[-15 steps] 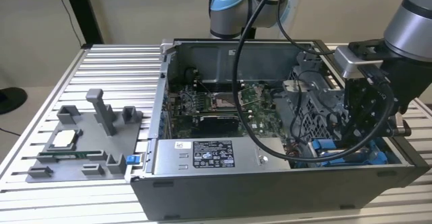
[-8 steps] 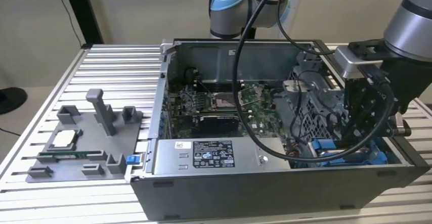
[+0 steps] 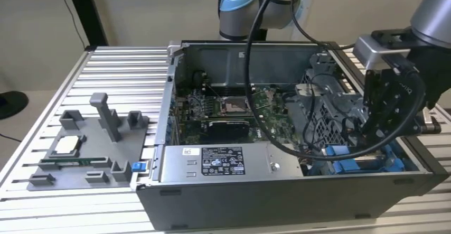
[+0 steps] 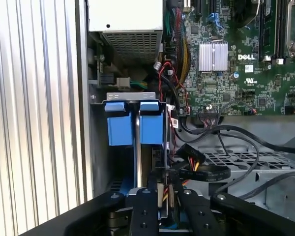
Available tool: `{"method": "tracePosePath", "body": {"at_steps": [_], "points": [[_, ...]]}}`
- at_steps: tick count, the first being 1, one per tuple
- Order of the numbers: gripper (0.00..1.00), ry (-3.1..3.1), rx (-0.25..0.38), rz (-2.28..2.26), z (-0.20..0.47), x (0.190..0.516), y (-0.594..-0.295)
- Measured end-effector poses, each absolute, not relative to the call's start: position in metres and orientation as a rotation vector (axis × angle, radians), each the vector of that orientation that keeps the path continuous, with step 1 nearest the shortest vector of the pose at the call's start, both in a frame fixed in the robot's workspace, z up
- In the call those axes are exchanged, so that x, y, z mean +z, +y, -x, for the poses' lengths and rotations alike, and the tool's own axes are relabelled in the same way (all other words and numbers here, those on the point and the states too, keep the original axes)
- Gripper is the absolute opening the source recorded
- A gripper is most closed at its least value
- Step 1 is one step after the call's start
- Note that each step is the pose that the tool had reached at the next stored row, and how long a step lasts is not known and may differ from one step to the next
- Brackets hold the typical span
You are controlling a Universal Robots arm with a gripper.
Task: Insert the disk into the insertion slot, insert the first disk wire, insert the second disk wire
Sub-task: 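Insert the second disk wire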
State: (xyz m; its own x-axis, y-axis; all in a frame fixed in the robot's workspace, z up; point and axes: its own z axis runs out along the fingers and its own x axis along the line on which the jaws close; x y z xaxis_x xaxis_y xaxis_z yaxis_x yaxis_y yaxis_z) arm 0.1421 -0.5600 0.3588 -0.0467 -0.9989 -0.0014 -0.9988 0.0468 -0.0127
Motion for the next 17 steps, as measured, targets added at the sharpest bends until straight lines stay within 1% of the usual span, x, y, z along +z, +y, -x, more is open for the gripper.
{"method": "tracePosePath", "body": {"at_steps": [10,17], "points": [[1.00,2.266,-0.013,2.162,-0.142,0.405,-0.560],[1.00,2.266,-0.012,2.163,-0.142,0.408,-0.560]]}}
